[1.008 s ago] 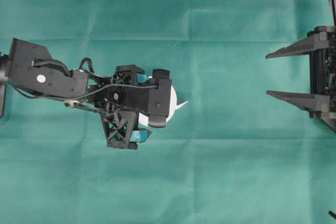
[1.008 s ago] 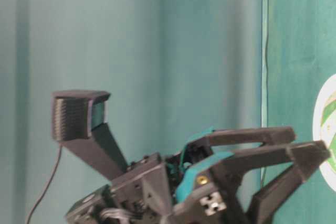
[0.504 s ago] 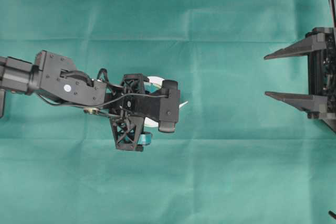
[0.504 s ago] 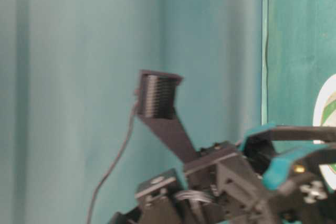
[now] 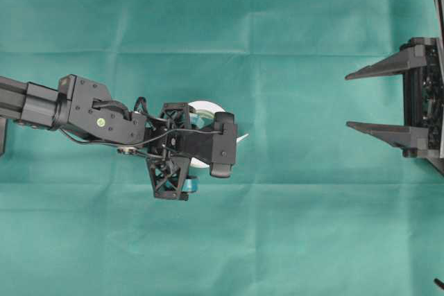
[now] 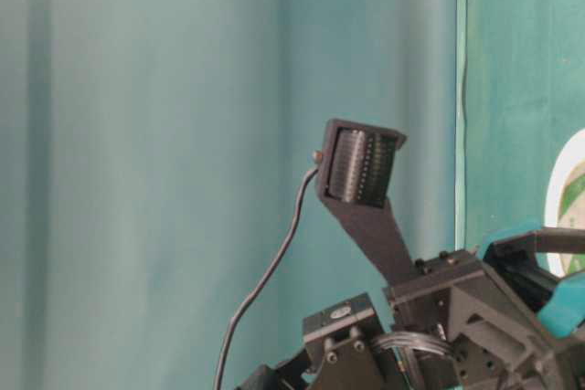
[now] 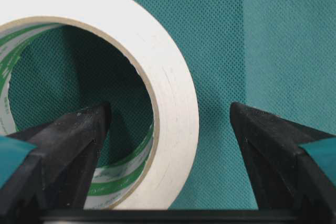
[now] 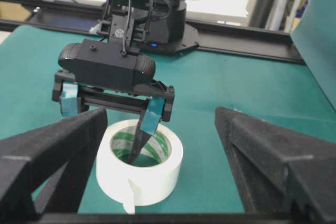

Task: Peel off the duct tape with your right arm.
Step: 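Close the left gripper on the roll's rim and tilt it upright, then hold the roll upright with the left gripper, tape tab on top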

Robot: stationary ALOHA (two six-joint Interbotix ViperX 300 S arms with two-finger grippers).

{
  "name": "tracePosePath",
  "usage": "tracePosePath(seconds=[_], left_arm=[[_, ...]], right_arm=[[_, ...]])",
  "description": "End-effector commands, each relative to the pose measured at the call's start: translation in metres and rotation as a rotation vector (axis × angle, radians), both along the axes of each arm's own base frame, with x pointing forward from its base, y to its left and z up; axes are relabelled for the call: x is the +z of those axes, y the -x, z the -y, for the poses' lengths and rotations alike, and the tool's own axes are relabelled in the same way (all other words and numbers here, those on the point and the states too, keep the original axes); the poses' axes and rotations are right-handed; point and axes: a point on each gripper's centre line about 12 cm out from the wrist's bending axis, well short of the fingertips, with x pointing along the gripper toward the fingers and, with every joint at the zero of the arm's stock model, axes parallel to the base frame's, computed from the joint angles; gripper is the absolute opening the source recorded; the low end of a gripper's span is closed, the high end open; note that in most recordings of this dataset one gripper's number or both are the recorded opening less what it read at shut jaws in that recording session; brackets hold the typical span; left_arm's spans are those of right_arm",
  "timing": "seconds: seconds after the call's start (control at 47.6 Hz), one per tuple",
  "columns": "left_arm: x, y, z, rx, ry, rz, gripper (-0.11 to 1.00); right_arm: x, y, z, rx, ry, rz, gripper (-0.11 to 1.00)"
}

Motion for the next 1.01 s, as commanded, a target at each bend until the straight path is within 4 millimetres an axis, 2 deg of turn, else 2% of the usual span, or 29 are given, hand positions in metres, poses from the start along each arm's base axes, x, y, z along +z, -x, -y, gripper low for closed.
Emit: tracePosePath(seconds=[0.0, 0.252, 0.399, 0.483, 0.63, 0.693, 0.987], left_arm=[[0.01, -0.004, 0.001, 0.0, 0.005, 0.041, 0.95], [0.009, -0.005, 0.001, -0.003, 0.004, 0.047, 0.93], [0.007, -0.005, 0.001, -0.006, 0.001, 0.042, 0.85], [0.007, -0.004, 0.001, -0.01, -0.002, 0.042, 0.7], [0.002, 0.0, 0.0, -0.01, -0.004, 0.024, 0.29], [0.0, 0.002, 0.0, -0.01, -0.004, 0.019, 0.22], [0.013, 0.002, 0.001, -0.013, -0.003, 0.042, 0.21]], right_arm=[[0.004, -0.002, 0.0, 0.0, -0.001, 0.02, 0.68], [0.003, -0.001, 0.0, -0.001, -0.001, 0.029, 0.68], [0.003, -0.001, 0.0, 0.0, -0.001, 0.028, 0.68], [0.003, 0.0, 0.0, 0.0, -0.001, 0.028, 0.68], [0.003, 0.0, 0.0, -0.001, -0.001, 0.028, 0.68], [0.003, 0.0, 0.0, 0.0, -0.001, 0.028, 0.68], [0.002, 0.0, 0.0, 0.0, -0.001, 0.026, 0.68]])
